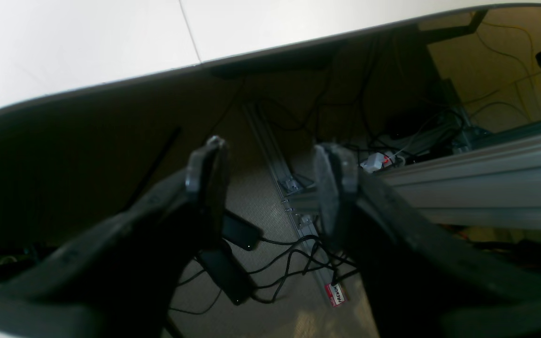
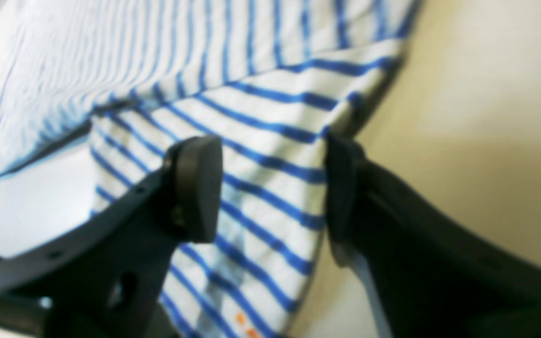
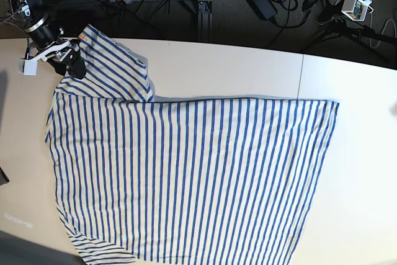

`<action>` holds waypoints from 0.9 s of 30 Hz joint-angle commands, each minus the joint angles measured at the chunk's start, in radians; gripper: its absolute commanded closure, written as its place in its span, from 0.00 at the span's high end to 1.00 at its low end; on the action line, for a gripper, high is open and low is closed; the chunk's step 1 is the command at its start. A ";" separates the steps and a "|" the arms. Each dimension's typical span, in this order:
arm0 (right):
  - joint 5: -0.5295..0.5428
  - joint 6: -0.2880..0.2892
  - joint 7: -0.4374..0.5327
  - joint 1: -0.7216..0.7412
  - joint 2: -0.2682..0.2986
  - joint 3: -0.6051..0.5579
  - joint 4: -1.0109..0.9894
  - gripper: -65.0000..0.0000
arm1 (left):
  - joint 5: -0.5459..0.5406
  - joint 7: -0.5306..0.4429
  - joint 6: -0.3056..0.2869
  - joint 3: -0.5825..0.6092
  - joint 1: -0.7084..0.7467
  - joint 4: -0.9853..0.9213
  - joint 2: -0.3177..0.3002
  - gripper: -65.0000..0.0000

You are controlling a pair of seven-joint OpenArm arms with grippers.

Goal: Fold the T-shirt properly
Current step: 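Grasp the striped shirt's sleeve corner with the right gripper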

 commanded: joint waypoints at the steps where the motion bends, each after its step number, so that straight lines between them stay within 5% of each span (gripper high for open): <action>1: -0.046 0.021 -0.163 -0.026 -0.014 -0.036 -0.015 0.54 | -0.022 -0.017 -0.014 -0.017 0.014 0.014 -0.006 0.51; 8: -0.056 0.021 -0.162 -0.025 -0.050 -0.054 -0.014 0.53 | -0.172 0.098 -0.014 -0.128 0.014 0.044 -0.007 0.51; 16: -0.056 0.021 -0.161 -0.025 -0.050 -0.054 -0.004 0.53 | -0.204 0.119 -0.014 -0.203 0.014 0.099 -0.035 0.51; 21: -0.067 0.021 -0.159 -0.026 -0.050 -0.054 0.010 0.31 | -0.204 0.119 -0.014 -0.203 0.014 0.099 -0.056 0.51; 27: -0.112 0.021 -0.159 -0.026 -0.050 -0.054 0.041 0.22 | -0.204 0.117 -0.014 -0.203 0.014 0.099 -0.056 0.51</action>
